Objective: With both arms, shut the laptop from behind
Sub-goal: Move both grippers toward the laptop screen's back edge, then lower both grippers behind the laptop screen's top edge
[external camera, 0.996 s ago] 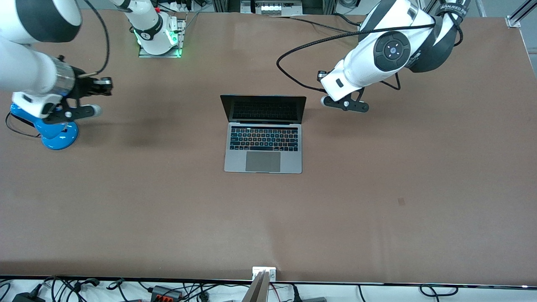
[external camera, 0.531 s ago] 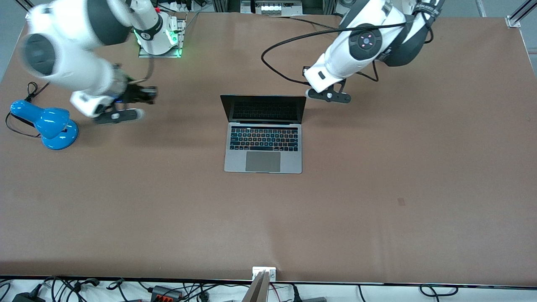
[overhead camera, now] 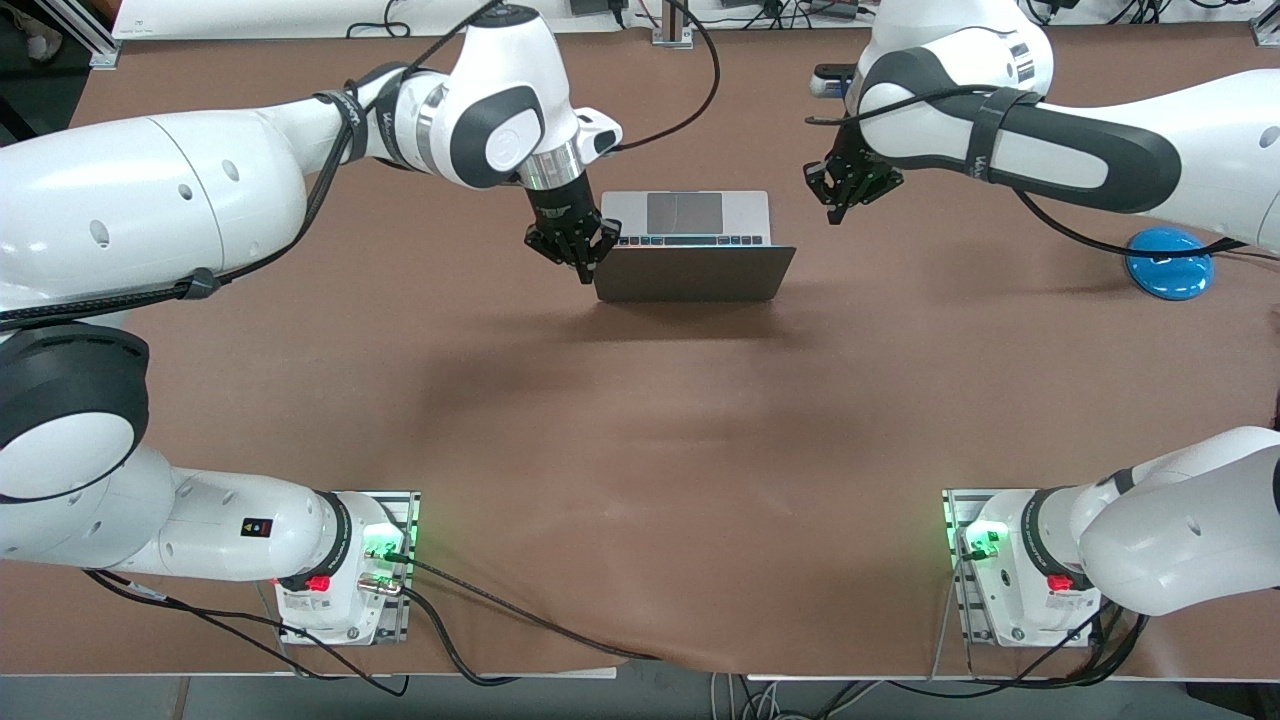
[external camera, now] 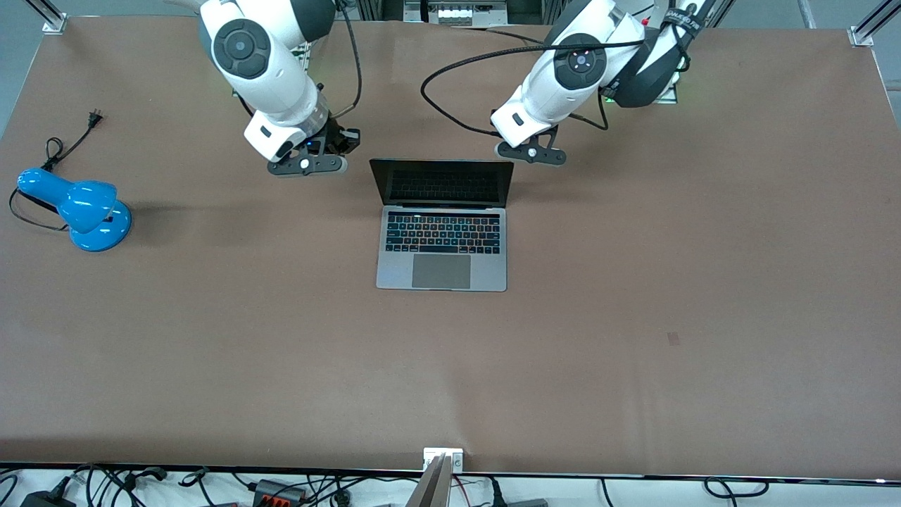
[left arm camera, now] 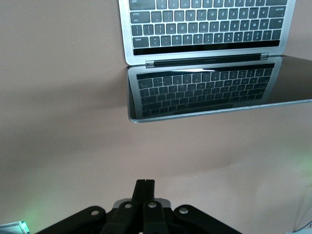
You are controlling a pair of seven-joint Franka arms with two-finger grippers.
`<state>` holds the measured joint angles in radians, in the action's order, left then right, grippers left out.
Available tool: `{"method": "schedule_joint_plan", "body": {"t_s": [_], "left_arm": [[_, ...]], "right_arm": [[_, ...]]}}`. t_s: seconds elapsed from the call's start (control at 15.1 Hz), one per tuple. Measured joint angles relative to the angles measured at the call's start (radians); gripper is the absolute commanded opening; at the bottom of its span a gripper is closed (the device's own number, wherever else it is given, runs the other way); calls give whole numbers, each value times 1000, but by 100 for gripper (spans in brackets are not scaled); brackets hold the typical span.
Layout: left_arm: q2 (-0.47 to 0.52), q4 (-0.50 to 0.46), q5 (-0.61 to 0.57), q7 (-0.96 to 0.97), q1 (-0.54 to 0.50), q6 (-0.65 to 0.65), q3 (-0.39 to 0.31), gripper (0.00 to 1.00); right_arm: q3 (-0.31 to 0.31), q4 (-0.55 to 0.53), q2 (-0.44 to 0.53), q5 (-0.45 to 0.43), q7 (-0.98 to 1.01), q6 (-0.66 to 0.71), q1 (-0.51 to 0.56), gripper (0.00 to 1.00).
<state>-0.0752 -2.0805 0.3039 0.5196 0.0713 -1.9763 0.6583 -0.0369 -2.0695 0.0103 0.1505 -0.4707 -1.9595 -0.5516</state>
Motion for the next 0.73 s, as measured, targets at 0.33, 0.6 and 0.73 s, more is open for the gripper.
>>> {"method": "schedule_joint_plan", "body": {"t_s": [0.33, 0.6, 0.73], "left_arm": [[0, -8, 0, 1, -1, -7, 1, 0], [1, -9, 0, 2, -1, -9, 1, 0], [0, -9, 0, 2, -1, -25, 1, 0]], "right_arm": [[0, -32, 0, 0, -10, -25, -39, 0], [-1, -87, -3, 1, -17, -111, -98, 0], [-1, -100, -6, 1, -21, -135, -116, 0]]}}
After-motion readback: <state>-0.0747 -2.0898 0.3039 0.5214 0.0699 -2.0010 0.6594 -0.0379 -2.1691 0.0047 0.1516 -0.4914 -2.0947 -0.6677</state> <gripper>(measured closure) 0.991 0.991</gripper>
